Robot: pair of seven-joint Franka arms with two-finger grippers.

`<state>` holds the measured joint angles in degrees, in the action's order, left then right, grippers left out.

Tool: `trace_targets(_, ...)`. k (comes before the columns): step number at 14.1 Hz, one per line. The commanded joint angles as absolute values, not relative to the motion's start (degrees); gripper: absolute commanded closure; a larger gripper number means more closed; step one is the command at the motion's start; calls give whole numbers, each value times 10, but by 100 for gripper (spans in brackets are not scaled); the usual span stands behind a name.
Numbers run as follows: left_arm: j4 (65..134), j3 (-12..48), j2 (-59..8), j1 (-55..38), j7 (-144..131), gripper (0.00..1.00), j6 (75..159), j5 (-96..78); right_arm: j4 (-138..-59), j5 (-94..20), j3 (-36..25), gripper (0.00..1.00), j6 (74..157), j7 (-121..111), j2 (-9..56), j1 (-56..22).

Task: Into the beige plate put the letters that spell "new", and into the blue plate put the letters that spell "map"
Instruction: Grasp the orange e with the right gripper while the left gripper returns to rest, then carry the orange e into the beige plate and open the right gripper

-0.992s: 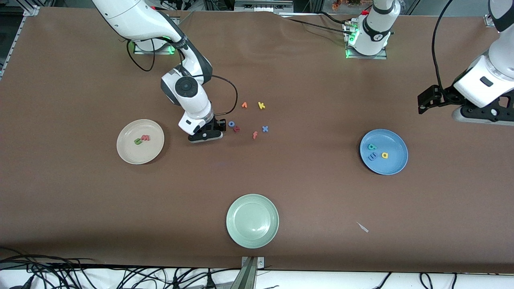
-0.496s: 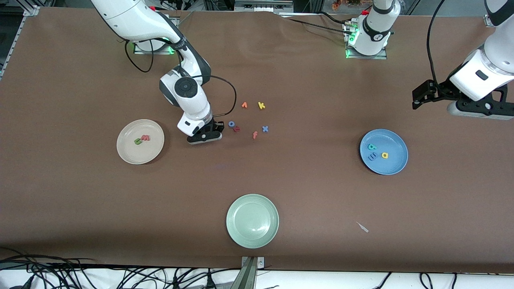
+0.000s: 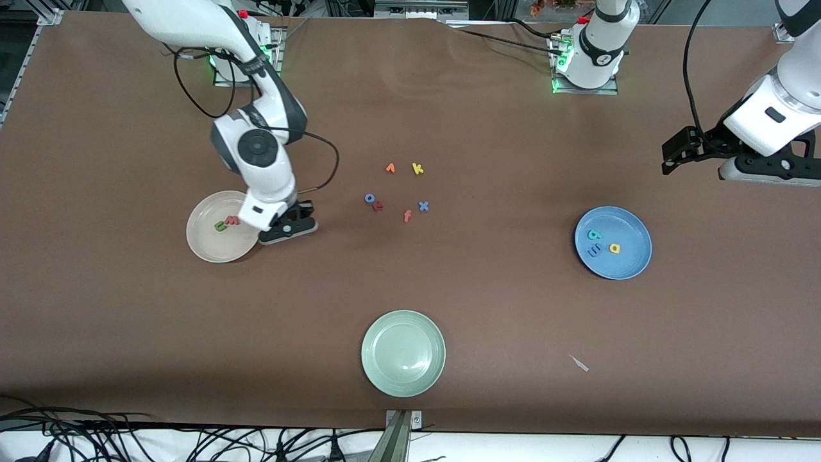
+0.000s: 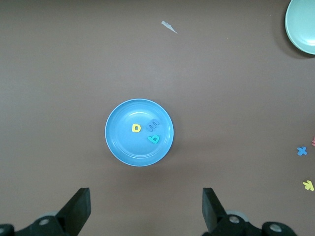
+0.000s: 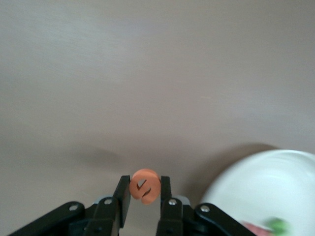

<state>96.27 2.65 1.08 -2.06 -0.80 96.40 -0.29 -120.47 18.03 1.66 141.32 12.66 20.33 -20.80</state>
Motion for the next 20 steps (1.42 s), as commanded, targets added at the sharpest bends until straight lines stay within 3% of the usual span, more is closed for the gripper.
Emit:
trace_targets(1,960,24,17,-12,-4,0,961,-7,-1296,179,-31,74,1408,48,114,-208)
trace_targets(6,951,24,10,-7,-4,0,952,-11,-1361,177,-68,71,1413,28,68,-208)
trace_targets(7,951,25,9,-6,-4,0,951,-11,-1364,177,-68,64,1414,28,65,-208)
trace_targets(10,940,25,6,-11,-8,0,946,-9,-1360,174,-68,18,1414,32,65,-208)
trace_targets(12,940,25,6,-12,-12,0,940,-9,-1348,146,-67,5,1409,33,65,-208)
trace_targets(14,940,25,5,-12,-13,0,940,-8,-1326,111,-62,2,1390,32,60,-209)
trace_targets(17,937,25,4,-13,-13,0,939,-8,-1180,46,-41,1,1225,33,67,-212)
trace_targets(20,936,25,1,-12,-12,0,939,-8,-1073,27,-40,1,1122,29,69,-213)
